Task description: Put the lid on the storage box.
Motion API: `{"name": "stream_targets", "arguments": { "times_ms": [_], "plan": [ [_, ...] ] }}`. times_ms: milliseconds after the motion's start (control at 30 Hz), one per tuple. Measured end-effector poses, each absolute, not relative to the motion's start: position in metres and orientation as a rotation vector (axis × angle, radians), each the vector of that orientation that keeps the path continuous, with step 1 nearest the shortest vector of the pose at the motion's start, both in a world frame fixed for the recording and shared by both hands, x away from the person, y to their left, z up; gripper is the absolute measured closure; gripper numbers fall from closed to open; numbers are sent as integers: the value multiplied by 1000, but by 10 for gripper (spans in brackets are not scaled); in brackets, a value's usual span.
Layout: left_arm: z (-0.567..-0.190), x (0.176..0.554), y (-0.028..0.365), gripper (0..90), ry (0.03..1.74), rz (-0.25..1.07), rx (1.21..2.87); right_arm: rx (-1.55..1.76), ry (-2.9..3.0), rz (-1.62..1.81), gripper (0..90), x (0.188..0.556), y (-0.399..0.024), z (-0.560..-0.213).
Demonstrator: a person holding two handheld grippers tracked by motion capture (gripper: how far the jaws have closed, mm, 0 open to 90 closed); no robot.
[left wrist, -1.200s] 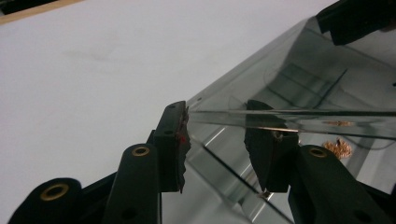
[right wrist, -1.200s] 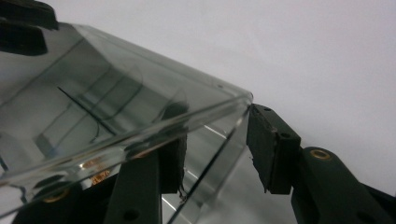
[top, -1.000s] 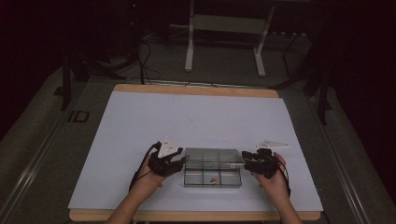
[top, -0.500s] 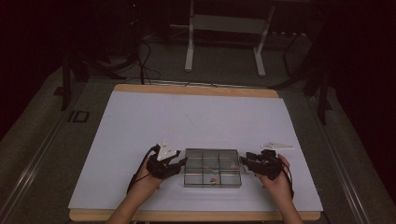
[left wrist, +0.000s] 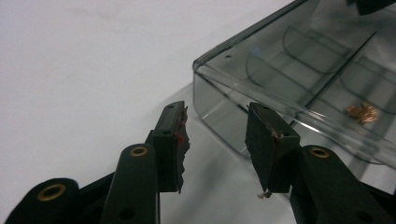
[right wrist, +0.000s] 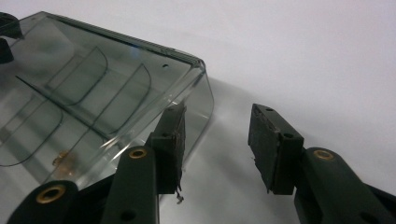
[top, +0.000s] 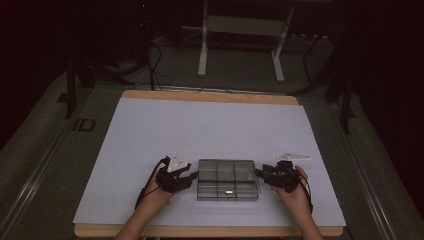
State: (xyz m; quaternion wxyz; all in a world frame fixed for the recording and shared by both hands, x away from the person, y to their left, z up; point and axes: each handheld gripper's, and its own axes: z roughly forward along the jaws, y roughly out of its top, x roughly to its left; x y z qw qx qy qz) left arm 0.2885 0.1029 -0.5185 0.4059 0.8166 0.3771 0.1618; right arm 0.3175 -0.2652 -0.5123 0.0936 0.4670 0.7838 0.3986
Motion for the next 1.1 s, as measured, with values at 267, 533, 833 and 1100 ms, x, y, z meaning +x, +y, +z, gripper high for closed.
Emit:
{"name": "stream_targets", "arguments": {
  "times_ms": [267, 533, 833, 1100],
  "plan": [
    [-533, 295, 113, 582, 1003, 373, 2045, 1402, 2313, 1162, 531, 320, -269, -519],
    [-533, 297, 124, 350, 1013, 365, 2005, 1373, 2281, 1186, 361, 322, -275, -515],
    [-533, 298, 132, 15, 1042, 367, 1974, 1293, 2260, 1241, 162, 318, -281, -511],
    [-532, 297, 138, 15, 1043, 397, 1934, 1274, 2218, 1232, 142, 317, -288, -511]
  ]
}}
